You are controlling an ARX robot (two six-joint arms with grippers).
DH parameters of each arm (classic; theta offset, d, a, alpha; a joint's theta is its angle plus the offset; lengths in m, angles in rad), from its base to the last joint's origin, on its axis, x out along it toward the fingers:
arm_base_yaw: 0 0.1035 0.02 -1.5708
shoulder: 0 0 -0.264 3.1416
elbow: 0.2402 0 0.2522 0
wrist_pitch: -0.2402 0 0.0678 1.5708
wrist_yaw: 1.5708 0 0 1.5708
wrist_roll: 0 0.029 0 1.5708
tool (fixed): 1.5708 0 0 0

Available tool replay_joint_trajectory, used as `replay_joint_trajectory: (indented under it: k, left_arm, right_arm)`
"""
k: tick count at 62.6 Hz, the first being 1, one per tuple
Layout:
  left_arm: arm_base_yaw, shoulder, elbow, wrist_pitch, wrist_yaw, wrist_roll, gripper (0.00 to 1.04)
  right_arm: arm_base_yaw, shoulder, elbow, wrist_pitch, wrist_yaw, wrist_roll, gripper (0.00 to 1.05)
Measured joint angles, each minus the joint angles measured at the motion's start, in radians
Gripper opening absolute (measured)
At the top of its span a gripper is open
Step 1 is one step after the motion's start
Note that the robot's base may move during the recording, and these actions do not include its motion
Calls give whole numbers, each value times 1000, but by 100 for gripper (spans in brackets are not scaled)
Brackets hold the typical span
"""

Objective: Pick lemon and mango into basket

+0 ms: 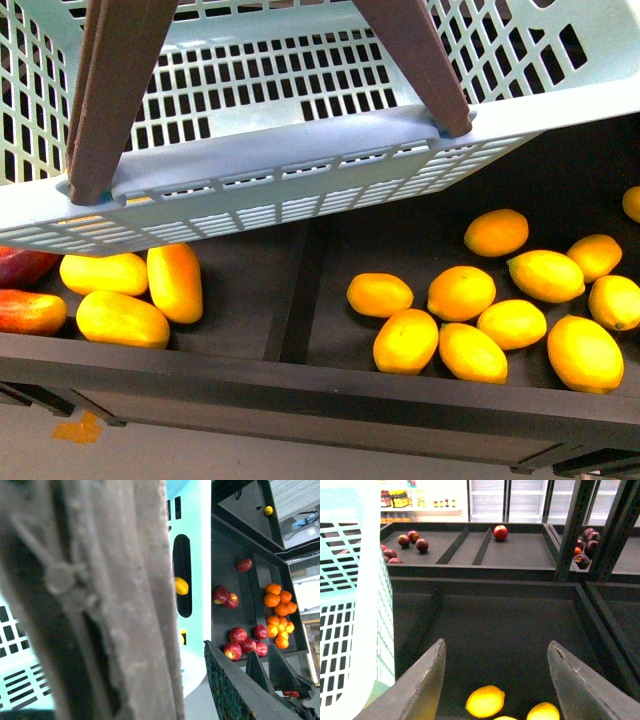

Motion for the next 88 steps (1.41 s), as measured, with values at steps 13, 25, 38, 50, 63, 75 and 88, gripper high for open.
replay_joint_trajectory:
  k: [13,25,38,50,63,75,88]
  left_arm:
    - [-8,0,0,0,4,2,29]
    - [-8,0,0,0,8,0,28]
    - [-6,0,0,0,6,-2,28]
    - [0,-1,-2,0,-8,3,28]
    - [-1,-2,-2,0,-1,3,28]
    - [-1,-2,-2,0,3,1,28]
    - [-1,-2,-2,-1,-2,1,28]
  right_arm:
    - [-3,-1,0,0,4,0,96]
    - [-3,-4,0,0,0,0,96]
    - [-3,-6,0,0,-1,0,96]
    - [-3,-5,-2,-1,-1,0,96]
    - [-3,-4,-2,-2,-3,0,96]
    - [-3,-5,-1,-2,-3,0,96]
    - [-3,-5,-2,-2,-3,0,96]
